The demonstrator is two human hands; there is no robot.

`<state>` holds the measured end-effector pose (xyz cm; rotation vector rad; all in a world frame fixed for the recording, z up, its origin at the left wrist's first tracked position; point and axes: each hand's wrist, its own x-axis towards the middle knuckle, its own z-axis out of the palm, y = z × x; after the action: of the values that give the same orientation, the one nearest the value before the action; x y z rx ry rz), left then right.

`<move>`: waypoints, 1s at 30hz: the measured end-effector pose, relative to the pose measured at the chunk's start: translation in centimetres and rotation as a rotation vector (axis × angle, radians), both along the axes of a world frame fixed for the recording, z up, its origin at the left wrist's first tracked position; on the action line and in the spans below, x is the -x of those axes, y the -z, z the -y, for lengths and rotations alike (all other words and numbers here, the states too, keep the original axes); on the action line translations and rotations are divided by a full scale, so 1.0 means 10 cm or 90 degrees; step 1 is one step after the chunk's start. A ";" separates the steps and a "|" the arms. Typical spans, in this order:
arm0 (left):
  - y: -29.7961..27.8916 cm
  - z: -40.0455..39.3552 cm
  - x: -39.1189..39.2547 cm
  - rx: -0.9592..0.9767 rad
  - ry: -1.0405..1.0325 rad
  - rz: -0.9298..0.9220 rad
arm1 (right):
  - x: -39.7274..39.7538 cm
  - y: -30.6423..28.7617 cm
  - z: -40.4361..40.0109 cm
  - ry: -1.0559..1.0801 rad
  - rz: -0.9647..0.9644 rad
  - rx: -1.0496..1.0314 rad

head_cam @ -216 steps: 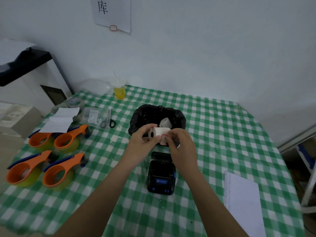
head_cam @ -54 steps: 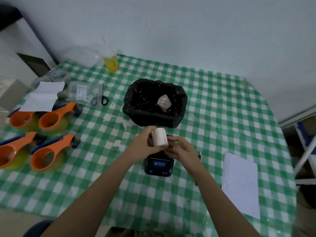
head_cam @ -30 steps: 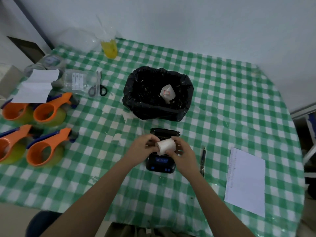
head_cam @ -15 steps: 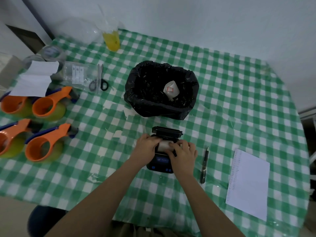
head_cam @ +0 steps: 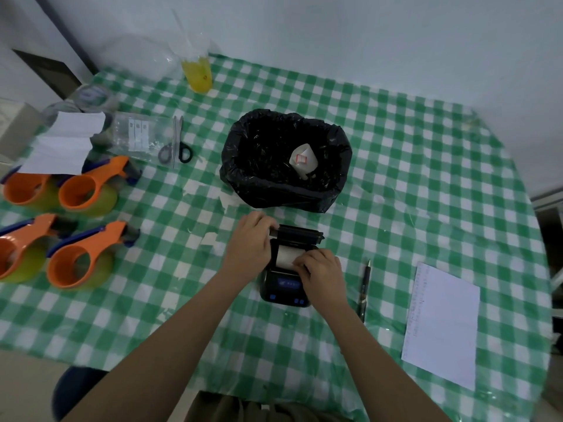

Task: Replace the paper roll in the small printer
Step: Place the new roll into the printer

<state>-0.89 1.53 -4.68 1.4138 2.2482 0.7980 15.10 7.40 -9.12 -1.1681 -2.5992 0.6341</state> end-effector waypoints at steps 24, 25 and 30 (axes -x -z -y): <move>0.14 0.28 -0.13 0.093 0.137 0.048 | -0.16 0.02 0.18 -0.007 -0.049 -0.108; 0.15 0.29 -0.14 0.101 0.139 0.051 | -0.16 0.02 0.17 -0.002 -0.051 -0.105; 0.19 0.30 -0.13 0.124 0.156 0.043 | -0.15 -0.03 0.16 0.003 -0.061 -0.011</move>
<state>0.45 -1.46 -6.60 1.5060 1.9920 0.5234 16.58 5.79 -8.79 -1.1095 -2.5174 0.6483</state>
